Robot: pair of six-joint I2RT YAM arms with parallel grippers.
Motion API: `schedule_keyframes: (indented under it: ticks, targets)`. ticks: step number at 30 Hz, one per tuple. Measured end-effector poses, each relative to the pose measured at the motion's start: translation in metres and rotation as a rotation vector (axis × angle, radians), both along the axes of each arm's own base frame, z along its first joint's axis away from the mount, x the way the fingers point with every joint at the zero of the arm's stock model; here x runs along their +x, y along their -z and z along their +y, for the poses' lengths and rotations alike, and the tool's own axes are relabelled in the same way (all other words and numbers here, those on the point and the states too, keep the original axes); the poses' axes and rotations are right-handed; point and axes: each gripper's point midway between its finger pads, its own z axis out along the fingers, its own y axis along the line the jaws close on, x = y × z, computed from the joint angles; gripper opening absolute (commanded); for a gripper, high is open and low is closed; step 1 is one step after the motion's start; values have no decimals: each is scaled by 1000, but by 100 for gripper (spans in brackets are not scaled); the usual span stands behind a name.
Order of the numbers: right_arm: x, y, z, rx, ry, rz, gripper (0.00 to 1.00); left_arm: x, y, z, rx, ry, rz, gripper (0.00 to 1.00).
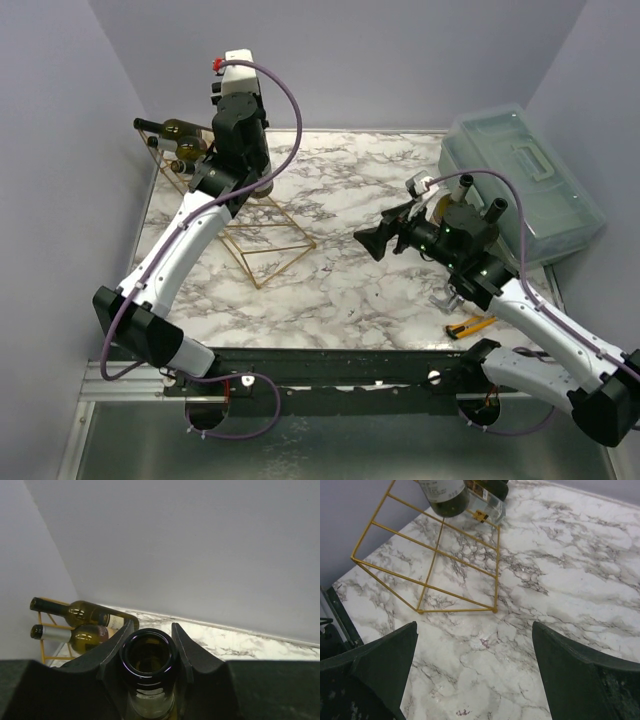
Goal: Put the wine bottle on the wine rack
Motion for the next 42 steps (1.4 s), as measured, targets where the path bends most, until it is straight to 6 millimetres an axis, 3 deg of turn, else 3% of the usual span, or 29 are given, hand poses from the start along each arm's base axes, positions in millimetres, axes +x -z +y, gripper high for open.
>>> schedule_keyframes:
  ticks: [5,13,19,25,35,42]
  targets:
    - [11,26,14,-29,-26,60,100,30,11,10,-75,-29,-1,0]
    - [12,19,29,22,-82,51,100,66,49,37,-164,-97,42,0]
    - [5,26,40,42,-152,77,100,86,71,54,-250,-123,57,0]
    - [2,33,40,45,-160,94,100,101,95,61,-294,-147,84,0]
    - [3,32,41,51,-161,85,100,118,138,57,-288,-166,154,0]
    - [3,35,41,49,-161,89,100,119,154,60,-293,-190,175,0]
